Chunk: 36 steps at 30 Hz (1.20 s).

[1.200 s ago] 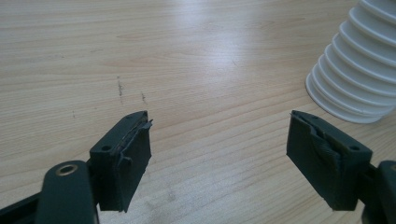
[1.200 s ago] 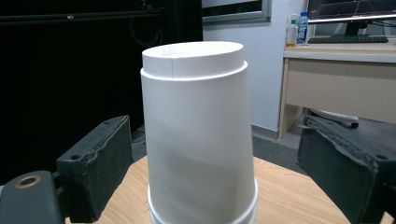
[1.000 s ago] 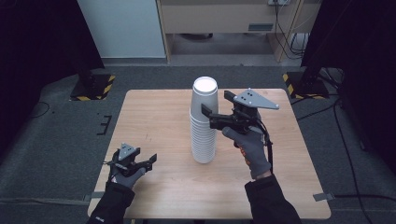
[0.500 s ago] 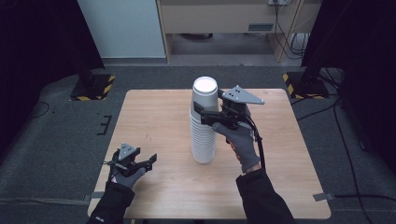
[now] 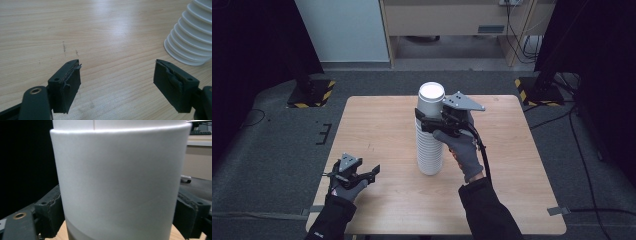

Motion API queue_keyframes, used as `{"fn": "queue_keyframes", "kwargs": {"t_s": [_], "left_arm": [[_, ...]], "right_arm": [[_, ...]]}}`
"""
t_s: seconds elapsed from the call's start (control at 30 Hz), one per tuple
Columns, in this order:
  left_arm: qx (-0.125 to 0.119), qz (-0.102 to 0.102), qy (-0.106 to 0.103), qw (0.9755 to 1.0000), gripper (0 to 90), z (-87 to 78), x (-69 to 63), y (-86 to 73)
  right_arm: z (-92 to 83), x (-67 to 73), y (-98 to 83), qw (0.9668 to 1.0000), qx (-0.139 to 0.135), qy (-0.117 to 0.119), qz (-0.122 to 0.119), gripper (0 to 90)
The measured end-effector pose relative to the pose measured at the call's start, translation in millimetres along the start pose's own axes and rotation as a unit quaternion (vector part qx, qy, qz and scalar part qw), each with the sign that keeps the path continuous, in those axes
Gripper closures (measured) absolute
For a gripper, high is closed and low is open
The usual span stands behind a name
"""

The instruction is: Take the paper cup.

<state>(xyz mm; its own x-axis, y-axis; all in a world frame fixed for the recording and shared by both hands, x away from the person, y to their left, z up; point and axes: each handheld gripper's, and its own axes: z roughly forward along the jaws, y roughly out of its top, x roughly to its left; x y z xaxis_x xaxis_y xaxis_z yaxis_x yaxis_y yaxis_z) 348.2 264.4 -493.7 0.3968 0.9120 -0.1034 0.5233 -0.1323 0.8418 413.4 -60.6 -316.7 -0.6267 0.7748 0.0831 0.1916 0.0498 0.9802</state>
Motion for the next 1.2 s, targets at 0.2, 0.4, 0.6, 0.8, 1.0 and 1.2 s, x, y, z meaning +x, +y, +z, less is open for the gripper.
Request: {"fn": "queue_keyframes", "kwargs": {"t_s": [0.2,0.4,0.6,0.8,1.0,1.2], "left_arm": [[0.0,0.0,0.0,1.0,20.4,0.1,-0.1,0.0],[0.001,0.001,0.0,1.0,20.4,0.1,-0.2,0.0],[0.0,0.001,0.0,1.0,20.4,0.1,-0.2,0.0],[0.001,0.001,-0.002,1.0,19.7,0.6,-0.2,-0.1],[0.002,0.008,-0.002,1.0,19.5,0.9,-0.4,-0.3],[0.001,0.009,-0.002,1.0,18.7,1.3,-0.3,-0.5]], "right_arm": [[-0.4,1.1,0.5,1.0,-0.005,-0.003,0.001,15.2],[-5.9,1.3,9.0,0.9997,-0.025,0.0,0.003,15.5],[-8.4,2.6,21.3,0.9995,-0.033,-0.001,0.0,15.5],[-8.5,1.6,31.6,0.9991,-0.042,0.004,0.008,15.5],[-10.5,-0.3,41.6,0.9983,-0.055,0.008,0.019,15.5],[-14.3,-0.9,49.2,0.9974,-0.067,0.009,0.025,15.5]]}}
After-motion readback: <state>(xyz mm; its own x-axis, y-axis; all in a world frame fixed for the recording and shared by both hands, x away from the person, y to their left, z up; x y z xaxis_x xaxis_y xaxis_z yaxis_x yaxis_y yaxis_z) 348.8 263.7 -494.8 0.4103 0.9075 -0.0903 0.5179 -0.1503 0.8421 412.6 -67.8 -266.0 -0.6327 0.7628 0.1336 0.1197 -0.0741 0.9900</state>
